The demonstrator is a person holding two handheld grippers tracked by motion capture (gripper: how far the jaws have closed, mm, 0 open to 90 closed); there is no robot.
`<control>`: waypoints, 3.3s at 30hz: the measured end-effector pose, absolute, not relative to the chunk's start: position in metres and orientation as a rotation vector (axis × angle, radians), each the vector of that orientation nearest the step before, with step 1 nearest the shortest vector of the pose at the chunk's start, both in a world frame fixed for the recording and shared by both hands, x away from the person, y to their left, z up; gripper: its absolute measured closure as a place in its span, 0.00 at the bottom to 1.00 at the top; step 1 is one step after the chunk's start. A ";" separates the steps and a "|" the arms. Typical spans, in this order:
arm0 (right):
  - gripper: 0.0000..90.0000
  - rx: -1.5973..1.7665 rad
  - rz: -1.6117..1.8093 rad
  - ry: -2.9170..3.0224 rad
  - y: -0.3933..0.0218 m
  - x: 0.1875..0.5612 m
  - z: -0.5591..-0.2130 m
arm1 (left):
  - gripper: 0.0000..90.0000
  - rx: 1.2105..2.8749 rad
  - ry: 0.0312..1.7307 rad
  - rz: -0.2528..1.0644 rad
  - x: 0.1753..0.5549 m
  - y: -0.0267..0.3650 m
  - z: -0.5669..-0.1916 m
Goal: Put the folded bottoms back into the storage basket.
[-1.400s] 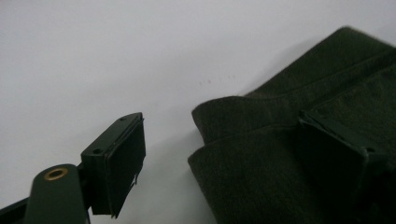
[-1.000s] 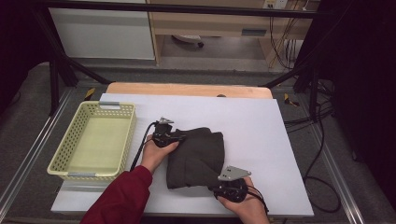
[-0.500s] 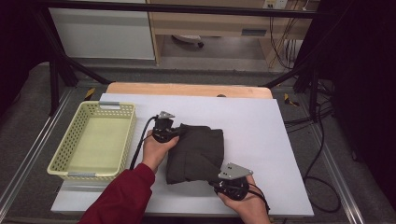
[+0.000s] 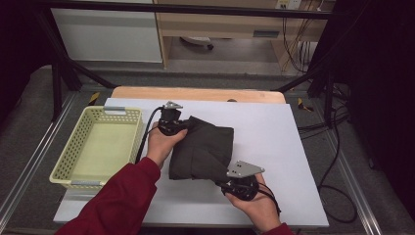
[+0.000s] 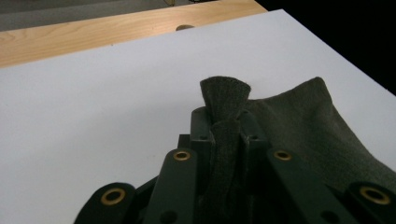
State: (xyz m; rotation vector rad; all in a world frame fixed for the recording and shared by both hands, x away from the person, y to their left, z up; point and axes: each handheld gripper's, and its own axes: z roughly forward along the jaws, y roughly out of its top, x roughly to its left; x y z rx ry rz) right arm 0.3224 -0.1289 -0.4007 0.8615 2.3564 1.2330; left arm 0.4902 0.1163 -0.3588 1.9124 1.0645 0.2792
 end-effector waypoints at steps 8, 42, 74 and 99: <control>0.72 0.842 1.271 2.372 -0.118 0.336 -0.380 | 0.89 1.879 1.060 0.287 0.503 0.126 -0.329; 0.72 0.709 1.293 2.427 -0.070 0.380 -0.326 | 0.90 1.744 1.071 0.356 0.520 0.188 -0.279; 0.72 0.568 1.322 2.469 -0.012 0.377 -0.313 | 0.90 1.680 1.110 0.479 0.486 0.256 -0.261; 0.72 0.491 1.362 2.506 0.037 0.392 -0.316 | 0.90 1.626 1.209 0.523 0.481 0.312 -0.265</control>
